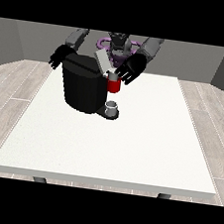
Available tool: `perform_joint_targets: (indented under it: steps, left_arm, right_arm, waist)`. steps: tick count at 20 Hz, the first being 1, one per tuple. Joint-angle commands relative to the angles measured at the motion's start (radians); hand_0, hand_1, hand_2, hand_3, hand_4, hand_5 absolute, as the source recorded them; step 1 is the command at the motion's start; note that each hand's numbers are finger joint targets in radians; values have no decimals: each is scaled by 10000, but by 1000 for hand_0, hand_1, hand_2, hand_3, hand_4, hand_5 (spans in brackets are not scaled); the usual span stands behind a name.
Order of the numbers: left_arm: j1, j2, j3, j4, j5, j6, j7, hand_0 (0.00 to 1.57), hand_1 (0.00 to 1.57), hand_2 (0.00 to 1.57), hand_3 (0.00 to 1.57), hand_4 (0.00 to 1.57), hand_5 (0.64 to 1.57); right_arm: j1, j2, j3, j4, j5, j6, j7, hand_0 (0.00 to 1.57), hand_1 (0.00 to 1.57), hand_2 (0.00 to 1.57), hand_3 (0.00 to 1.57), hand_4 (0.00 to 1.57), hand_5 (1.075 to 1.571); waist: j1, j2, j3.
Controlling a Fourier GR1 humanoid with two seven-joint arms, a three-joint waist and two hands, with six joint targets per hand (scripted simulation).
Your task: Insert the coffee pod into the coffee machine and close the lid
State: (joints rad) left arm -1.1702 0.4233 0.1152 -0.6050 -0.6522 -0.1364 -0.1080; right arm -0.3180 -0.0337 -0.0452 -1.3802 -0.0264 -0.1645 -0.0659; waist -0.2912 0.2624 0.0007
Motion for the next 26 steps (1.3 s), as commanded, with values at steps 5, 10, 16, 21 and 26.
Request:
perform_joint_targets:
  steps: [5, 10, 16, 21, 26]
  left_arm:
    - [-345, 518, 106, 177, -73, -398, -332, 1134, 1134, 1170, 999, 457, 1571]
    - [304, 202, -111, -43, -263, -99, -537, 1066, 1066, 1116, 945, 380, 1571]
    - [646, -131, -350, -272, -469, 191, -921, 1066, 1066, 1115, 928, 371, 1571]
    - [5, 374, -497, 182, -780, -525, -751, 0, 0, 0, 0, 0, 1571]
    - [118, 309, -672, 106, -1039, -600, -662, 0, 0, 0, 0, 0, 1571]
  right_arm:
    - [-170, -41, 55, -242, 122, -154, 280, 0, 0, 0, 0, 403, 1571]
    - [85, -455, -505, 264, -224, 191, -166, 0, 0, 0, 0, 380, 1571]
    - [279, -130, -453, 326, -314, 84, -465, 0, 0, 0, 0, 431, 1571]
    - [-152, 112, 100, -148, 30, -152, 151, 0, 0, 0, 0, 415, 1571]
    - [-41, 66, 6, 50, 58, -229, 164, 0, 0, 0, 0, 411, 1571]
  waist:
    - [-127, 250, -6]
    - [277, 59, -5]
    - [500, -259, -3]
    - [24, 62, -6]
    - [132, -163, -5]
